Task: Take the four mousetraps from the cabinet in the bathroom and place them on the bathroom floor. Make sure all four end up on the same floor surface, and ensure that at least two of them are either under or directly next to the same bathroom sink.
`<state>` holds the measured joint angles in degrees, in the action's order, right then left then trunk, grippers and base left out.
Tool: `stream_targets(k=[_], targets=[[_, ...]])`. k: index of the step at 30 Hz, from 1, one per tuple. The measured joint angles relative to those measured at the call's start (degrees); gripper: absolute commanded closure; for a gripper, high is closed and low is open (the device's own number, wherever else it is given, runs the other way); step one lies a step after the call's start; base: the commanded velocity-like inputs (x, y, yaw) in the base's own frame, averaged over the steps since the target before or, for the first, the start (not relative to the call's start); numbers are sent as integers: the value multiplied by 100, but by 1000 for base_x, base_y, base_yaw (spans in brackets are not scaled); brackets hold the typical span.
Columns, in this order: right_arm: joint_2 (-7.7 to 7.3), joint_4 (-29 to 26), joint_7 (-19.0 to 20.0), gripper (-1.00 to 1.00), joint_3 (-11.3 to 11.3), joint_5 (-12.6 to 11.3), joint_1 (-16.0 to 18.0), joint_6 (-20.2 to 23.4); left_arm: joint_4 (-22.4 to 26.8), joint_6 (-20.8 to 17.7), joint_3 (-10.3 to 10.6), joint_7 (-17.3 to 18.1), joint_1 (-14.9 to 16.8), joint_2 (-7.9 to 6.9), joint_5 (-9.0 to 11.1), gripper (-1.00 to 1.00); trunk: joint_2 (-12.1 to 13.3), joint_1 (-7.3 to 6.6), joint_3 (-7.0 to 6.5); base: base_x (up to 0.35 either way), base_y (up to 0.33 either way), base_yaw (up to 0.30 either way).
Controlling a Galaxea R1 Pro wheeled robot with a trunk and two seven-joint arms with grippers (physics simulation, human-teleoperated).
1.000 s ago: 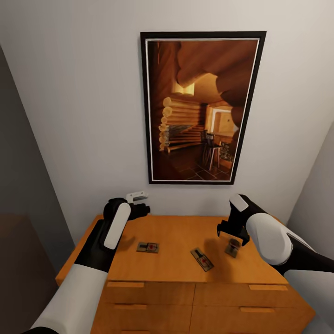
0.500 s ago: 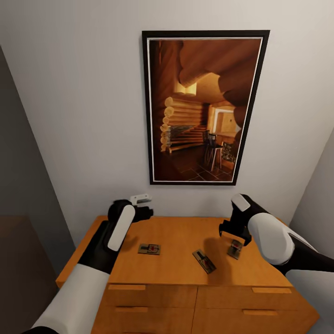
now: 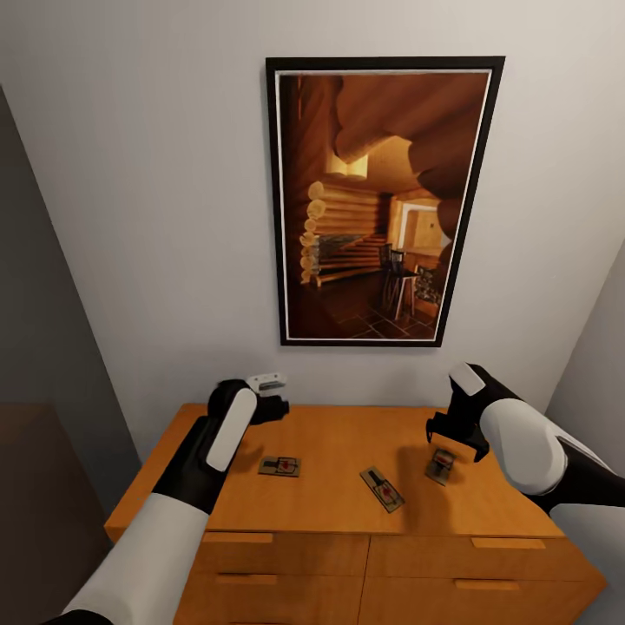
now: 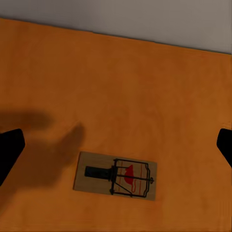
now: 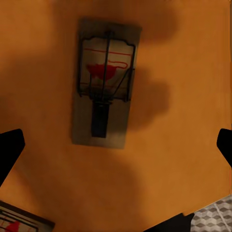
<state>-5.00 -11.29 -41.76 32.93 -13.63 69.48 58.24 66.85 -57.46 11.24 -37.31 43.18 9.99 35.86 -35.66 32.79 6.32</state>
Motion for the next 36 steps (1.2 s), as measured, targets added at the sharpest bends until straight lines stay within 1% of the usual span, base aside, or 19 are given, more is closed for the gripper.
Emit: stream_targets(k=[3, 4, 7, 8, 12, 16, 21, 26, 36], targets=[[-6, 2, -4, -100, 0, 0, 0, 0, -137, -19, -49, -43, 0, 0, 256, -100, 0, 0, 0, 0, 0, 0], [-7, 1, -6, -100, -3, -1, 0, 0, -212, -31, -67, -77, 0, 0, 452, -100, 0, 0, 0, 0, 0, 0], [-8, 1, -7, -100, -5, -1, 0, 0, -286, -42, -96, -183, 0, -5, 717, -100, 0, 0, 0, 0, 0, 0], [-9, 0, -8, -100, -7, -1, 0, 0, -311, -44, -113, -284, 2, -12, 851, -100, 0, 0, 0, 0, 0, 0], [-12, 12, -8, -100, -3, -1, -1, 0, -332, -29, -139, -546, 1, -11, 1075, -100, 0, 0, 0, 0, 0, 0], [-16, 28, -6, -100, 1, -4, 0, -1, -316, 11, -144, -716, 2, -2, 1212, -100, 0, 0, 0, 0, 0, 0], [-12, 40, 10, -100, 8, -15, 0, -1, -308, 111, -144, -785, 1, 0, 1318, -100, 0, 0, 0, 0, 0, 0], [-10, 43, 28, -100, 9, -18, -1, -1, -303, 188, -140, -807, 1, -4, 1350, -100, -199, 109, 90, 0, 0, 0], [-9, 44, 35, -100, 13, -19, -1, -5, -297, 221, -136, -814, 4, -3, 1366, -100, -601, 329, 270, 0, 0, 0]])
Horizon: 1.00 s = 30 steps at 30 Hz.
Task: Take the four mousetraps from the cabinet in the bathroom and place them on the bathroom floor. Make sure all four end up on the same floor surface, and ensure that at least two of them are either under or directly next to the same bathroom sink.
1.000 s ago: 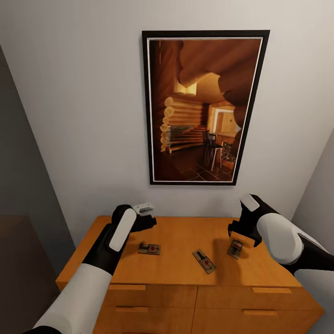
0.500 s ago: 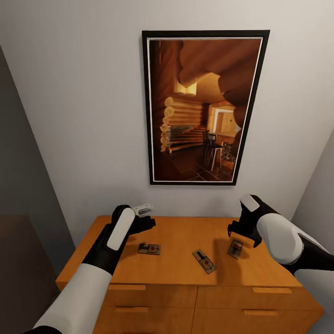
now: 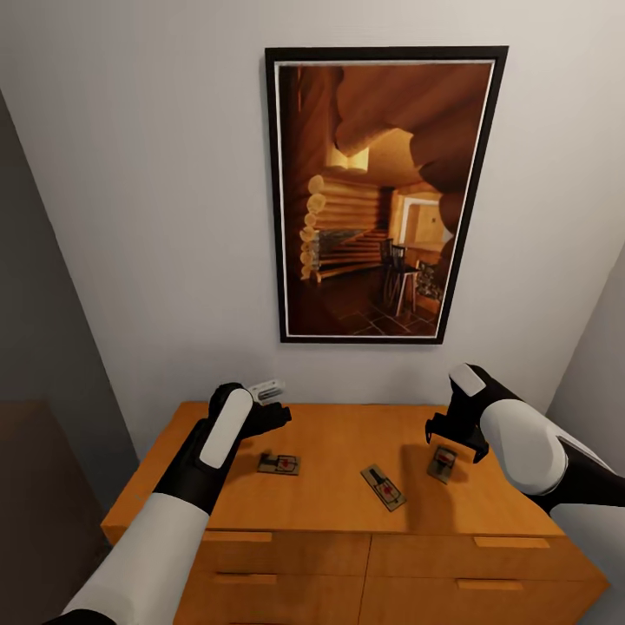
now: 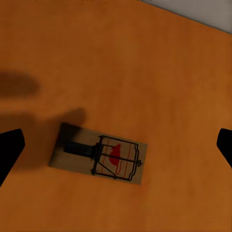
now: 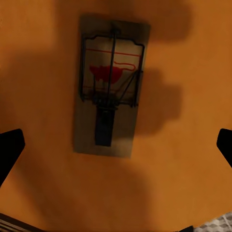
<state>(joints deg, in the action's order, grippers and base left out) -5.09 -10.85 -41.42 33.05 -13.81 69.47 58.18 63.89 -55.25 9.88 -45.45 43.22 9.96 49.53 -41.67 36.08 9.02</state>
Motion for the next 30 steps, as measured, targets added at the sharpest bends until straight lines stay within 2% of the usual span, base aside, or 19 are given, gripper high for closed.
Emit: stream_targets(k=[25, 30], targets=[[-3, 29, 20, -100, 7, -13, 0, -102, 293, 4, 10, -2, -1, 2, 34, -100, -1005, 550, 450, 0, 0, 0], [-12, 242, 34, -100, 22, -39, -4, -208, 442, 4, 13, -1, -2, 3, 142, -100, -1205, 660, 540, 0, 0, 0]])
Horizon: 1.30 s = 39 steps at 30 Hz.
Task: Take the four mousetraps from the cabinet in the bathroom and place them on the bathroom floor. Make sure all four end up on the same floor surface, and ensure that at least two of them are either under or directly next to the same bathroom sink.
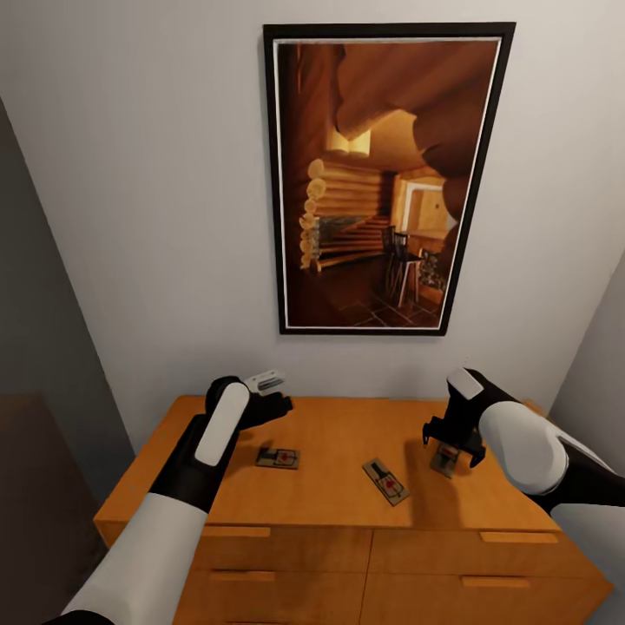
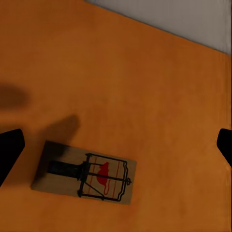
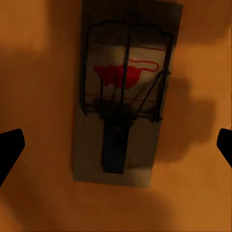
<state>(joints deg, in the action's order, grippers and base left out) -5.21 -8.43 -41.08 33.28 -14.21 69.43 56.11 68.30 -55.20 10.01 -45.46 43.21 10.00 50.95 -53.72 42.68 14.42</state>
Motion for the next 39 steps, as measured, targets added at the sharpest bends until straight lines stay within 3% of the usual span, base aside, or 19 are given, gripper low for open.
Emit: stream_targets(k=[5, 15, 16, 19, 22, 30, 39], targets=[[-10, 158, 23, -100, 0, -3, 2, -174, 36, 0, 9, 0, -1, -1, 142, -100, -201, 110, 90, 0, 0, 0], [-62, 238, 37, -100, 57, -61, 46, -266, 53, 0, 21, 2, -2, 0, 200, -100, -604, 300, 268, 0, 0, 0], [-70, 254, 37, 100, 61, -63, 59, -268, 53, 0, 22, 1, -2, 0, 202, -100, -644, 316, 286, 0, 0, 0], [-85, 271, 36, 100, -65, 52, 17, -251, 60, 0, 23, 1, -2, 0, 201, -100, -646, 302, 286, 0, 0, 0], [-90, 292, 40, 100, -44, 71, 39, -217, 63, 0, 30, 1, -2, -5, 195, -100, -645, 310, 286, 0, 0, 0], [-94, 299, 54, 100, 158, -134, 94, -365, 63, 2, 37, 2, -2, -6, 194, -100, -645, 319, 287, 0, 0, 0], [-67, 307, 56, 100, 152, -143, 136, -384, 63, 3, 49, 2, -1, -6, 191, -100, -646, 345, 287, 0, 0, 0]])
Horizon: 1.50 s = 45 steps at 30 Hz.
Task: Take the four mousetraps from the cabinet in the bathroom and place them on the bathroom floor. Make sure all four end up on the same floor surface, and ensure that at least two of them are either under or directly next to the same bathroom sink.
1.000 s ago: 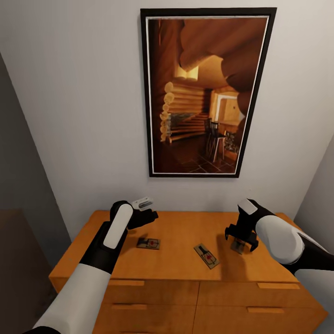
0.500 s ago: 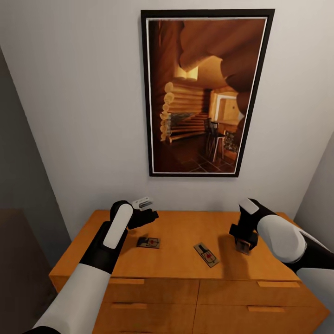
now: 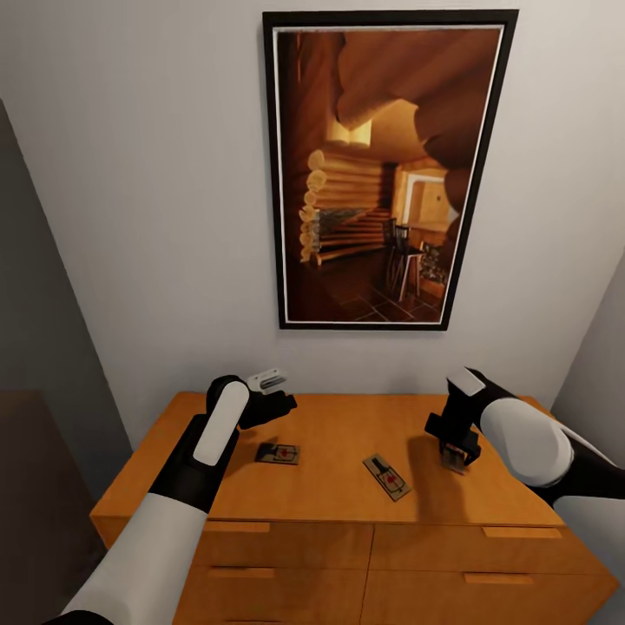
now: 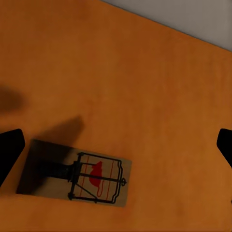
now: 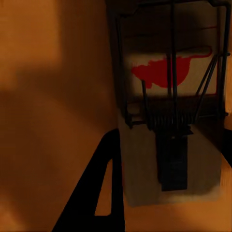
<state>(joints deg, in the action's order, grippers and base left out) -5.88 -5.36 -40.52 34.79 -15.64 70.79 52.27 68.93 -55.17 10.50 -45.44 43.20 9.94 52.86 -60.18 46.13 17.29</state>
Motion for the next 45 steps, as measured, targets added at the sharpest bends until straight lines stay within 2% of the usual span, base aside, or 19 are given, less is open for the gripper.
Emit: stream_targets(k=[4, 5, 13, 15, 17, 20, 23, 24, 26, 27, 29, 31, 34, 37, 39, 42, 43, 44, 45], targets=[[-7, 77, 10, 100, -48, 29, 34, 0, 0, 0, 2, 0, 0, -2, -4, -100, -1, 7, 0, 0, 0, 0], [-34, -164, 58, 100, -97, 122, -59, 607, -82, 20, -5, -2, -1, -20, -61, -100, 0, 7, 0, 0, 0, 0], [-30, -245, 123, 100, -117, 216, -98, 767, -91, 25, -20, 4, -1, -27, -37, -100, 0, 6, 0, 0, 0, 0], [-18, -278, 368, 100, -205, 262, -128, 773, -133, 38, -21, 21, -2, -27, -25, -100, 0, -11, 1, 0, 0, 0], [-13, -536, 944, 100, -26, -202, -130, 752, -183, 99, -15, 37, -1, -31, -18, -100, 2, 7, 1, 0, 0, 0], [-30, -864, 1729, 100, -348, -216, -131, 763, -214, 162, -5, 56, -1, -34, -4, -100, 1, 8, 1, 0, 0, 0], [-99, -1178, 2866, 100, -853, -234, -131, 759, -228, 182, -1, 82, -1, -35, 10, -100, 1, 8, 1, 0, 0, 0], [-155, -1382, 3482, 100, -1113, -267, -129, 753, -231, 184, 0, 108, -1, -35, 12, -100, 1, 7, 1, 0, 0, 0], [-323, -1903, 4873, 100, -1836, -420, -129, 748, -234, 187, 1, 217, -1, -35, 9, -100, 0, 7, 0, 0, 0, 0], [-384, -2018, 5262, 100, -2045, -389, -131, 749, -234, 187, -1, 254, -1, -36, 9, -100, 1, 8, 1, 0, 0, 0], [-671, -2245, 6481, 100, -2790, -412, -131, 750, -234, 188, -7, 399, -1, -36, 12, -100, 1, 7, 1, 0, 0, 0], [-873, -2314, 7117, 100, -3235, -508, -131, 751, -235, 188, -14, 473, -1, -40, 7, -100, 1, 8, 1, 0, 0, 0], [-1063, -2293, 7755, 100, -3757, -880, -132, 773, -228, 174, -44, 531, -1, -44, -2, -100, 1, 8, 1, 0, 0, 0], [-1190, -2246, 8007, 100, -4280, -1332, -133, 773, -224, 167, -64, 546, -1, -44, -5, -100, 1, 8, 1, 0, 0, 0], [-1349, -2238, 8252, 100, -4890, -1905, -134, 773, -216, 164, -72, 549, -1, -45, -6, -100, 1, 8, 1, 0, 0, 0], [-1462, -2261, 8457, 100, -5651, -2573, -135, 773, -212, 163, -75, 549, -1, -45, -6, -100, 1, 8, 1, 0, 0, 0], [-1509, -2305, 8553, 100, -6038, -2936, -135, 773, -211, 163, -76, 550, -1, -45, -6, -100, 1, 8, 1, 0, 0, 0], [-1537, -2343, 8600, 100, -6236, -3128, -135, 773, -211, 164, -76, 550, -1, -45, -6, -100, 1, 8, 1, 0, 0, 0], [-1609, -2454, 8687, 100, -6593, -3510, -135, 773, -210, 166, -77, 549, -1, -45, -6, -100, 1, 8, 1, 0, 0, 0]])
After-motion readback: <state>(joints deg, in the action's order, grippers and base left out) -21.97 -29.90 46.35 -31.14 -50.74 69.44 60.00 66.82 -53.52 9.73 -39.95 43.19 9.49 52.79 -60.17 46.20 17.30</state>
